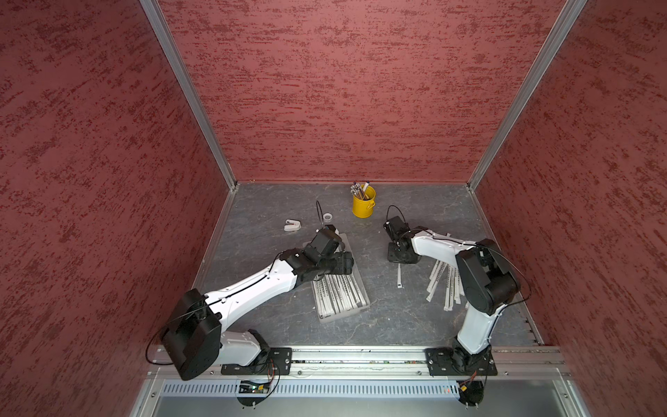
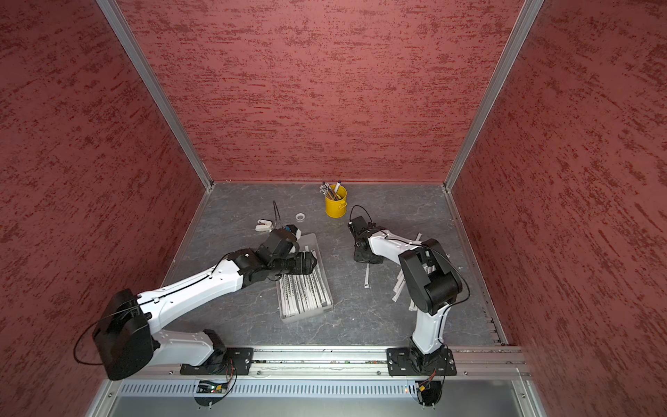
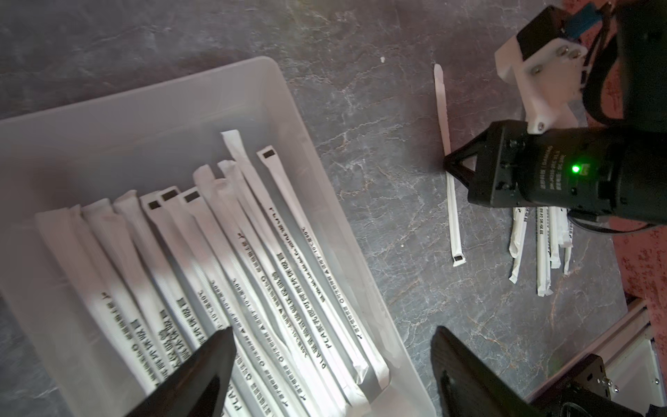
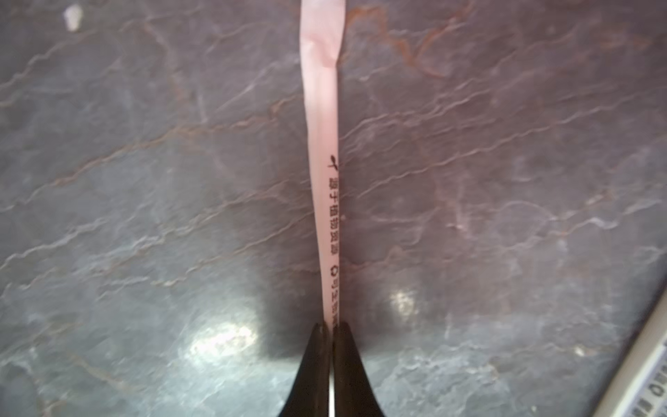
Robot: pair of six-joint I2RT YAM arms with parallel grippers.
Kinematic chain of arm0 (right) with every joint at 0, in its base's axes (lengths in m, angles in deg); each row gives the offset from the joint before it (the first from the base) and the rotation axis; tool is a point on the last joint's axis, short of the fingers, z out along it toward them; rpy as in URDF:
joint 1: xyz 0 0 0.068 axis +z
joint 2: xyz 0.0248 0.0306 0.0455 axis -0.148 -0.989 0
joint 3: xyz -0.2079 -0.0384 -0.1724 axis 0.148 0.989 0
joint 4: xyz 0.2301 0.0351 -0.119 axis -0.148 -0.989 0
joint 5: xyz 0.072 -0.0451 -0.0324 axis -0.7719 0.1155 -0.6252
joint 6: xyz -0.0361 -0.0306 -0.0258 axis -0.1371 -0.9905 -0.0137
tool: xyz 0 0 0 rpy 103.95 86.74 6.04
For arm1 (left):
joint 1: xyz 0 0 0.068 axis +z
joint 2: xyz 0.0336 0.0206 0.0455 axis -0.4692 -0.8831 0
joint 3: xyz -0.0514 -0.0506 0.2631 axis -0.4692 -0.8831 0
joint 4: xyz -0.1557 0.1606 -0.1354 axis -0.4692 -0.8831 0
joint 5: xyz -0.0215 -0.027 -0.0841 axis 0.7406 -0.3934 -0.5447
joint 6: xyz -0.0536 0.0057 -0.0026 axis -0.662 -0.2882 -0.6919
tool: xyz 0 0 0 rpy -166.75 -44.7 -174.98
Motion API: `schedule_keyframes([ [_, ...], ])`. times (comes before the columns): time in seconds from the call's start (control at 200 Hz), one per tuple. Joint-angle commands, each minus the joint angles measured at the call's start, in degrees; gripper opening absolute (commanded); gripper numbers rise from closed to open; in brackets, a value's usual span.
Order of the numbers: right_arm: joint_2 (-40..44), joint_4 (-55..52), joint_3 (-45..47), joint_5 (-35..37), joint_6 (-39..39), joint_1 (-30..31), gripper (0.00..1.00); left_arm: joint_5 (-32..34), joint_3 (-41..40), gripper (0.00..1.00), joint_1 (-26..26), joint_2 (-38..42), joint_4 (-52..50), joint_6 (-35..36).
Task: Put the straws into the storage box
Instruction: Pick up the straw from the center of the board, then place the straw in the storage box.
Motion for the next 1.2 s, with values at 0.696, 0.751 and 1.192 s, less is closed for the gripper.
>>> schedule_keyframes([
  [0.696, -2.03, 1.45, -21.01, -7.69, 9.29, 32.4, 0.02, 1.89, -10.74, 0.87, 17.19, 18.73, -12.75, -4.72],
  [0.751, -3.49, 3.14, -20.9, -8.78, 10.11, 32.58, 0.02, 1.43, -11.15, 0.87, 17.36, 18.86, -12.29, -4.88],
  [1.192, -12.16, 6.1, -20.4, -12.43, 16.81, 33.18, 0.02, 0.62, -11.43, 0.87, 17.81, 18.69, -11.3, -4.59],
])
